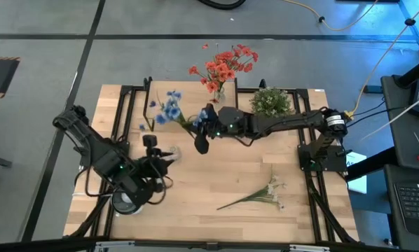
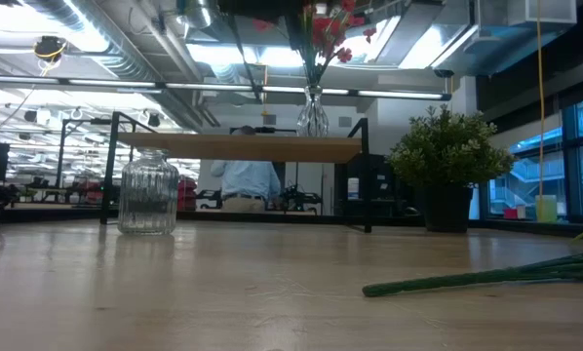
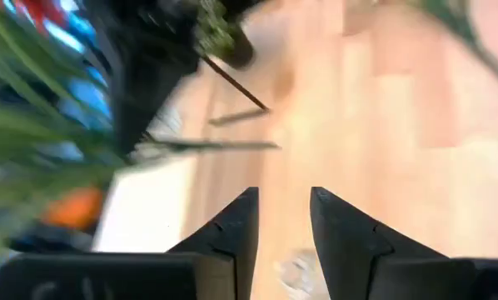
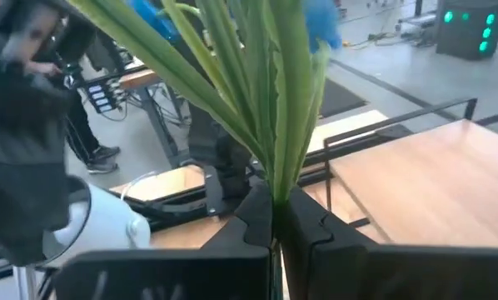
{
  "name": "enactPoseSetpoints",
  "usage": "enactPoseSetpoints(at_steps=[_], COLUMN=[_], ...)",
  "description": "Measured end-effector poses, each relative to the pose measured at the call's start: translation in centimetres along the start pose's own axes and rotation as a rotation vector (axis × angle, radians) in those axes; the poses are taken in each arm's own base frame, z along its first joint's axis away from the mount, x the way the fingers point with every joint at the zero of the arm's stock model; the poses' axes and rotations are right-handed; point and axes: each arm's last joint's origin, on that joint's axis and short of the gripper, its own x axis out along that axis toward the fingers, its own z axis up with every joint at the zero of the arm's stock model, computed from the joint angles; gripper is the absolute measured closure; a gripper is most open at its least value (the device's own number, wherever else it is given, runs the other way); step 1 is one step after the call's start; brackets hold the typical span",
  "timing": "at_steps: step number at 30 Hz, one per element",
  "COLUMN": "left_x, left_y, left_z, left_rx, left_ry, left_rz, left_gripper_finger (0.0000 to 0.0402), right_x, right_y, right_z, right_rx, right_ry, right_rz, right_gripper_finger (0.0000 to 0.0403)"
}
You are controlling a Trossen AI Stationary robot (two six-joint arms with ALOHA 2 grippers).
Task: Pick and place flowers into a vace then onto a shelf
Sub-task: Put the blue flowers into the transparent vase
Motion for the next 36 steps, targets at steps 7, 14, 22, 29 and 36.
enactPoseSetpoints(at_steps=[7,14,22,29,36], left_x=[-2.1,-4.0,-4.3,-4.3,-4.3], left_y=[0.3,1.0,1.1,1.1,1.2], left_z=[-1.0,-1.6,-1.6,-1.6,-1.6], left_rx=[-0.217,-0.448,-0.480,-0.481,-0.485], left_ry=[-0.003,-0.049,-0.074,-0.084,-0.086], left_rz=[-0.072,-0.128,-0.119,-0.108,-0.104], left_gripper_finger=[0.0320,0.0337,0.0345,0.0345,0.0345], right_x=[0.6,2.7,5.7,7.4,8.1], right_y=[0.1,1.2,1.0,0.1,-0.9], right_z=[0.3,-0.9,-4.9,-8.0,-9.0], right_rx=[0.006,-0.046,-0.089,-0.117,-0.167], right_ry=[-0.067,-0.275,-0.405,-0.378,-0.376], right_rz=[0.135,0.245,0.273,0.253,0.208], right_gripper_finger=[0.0400,0.0400,0.0398,0.0396,0.0394])
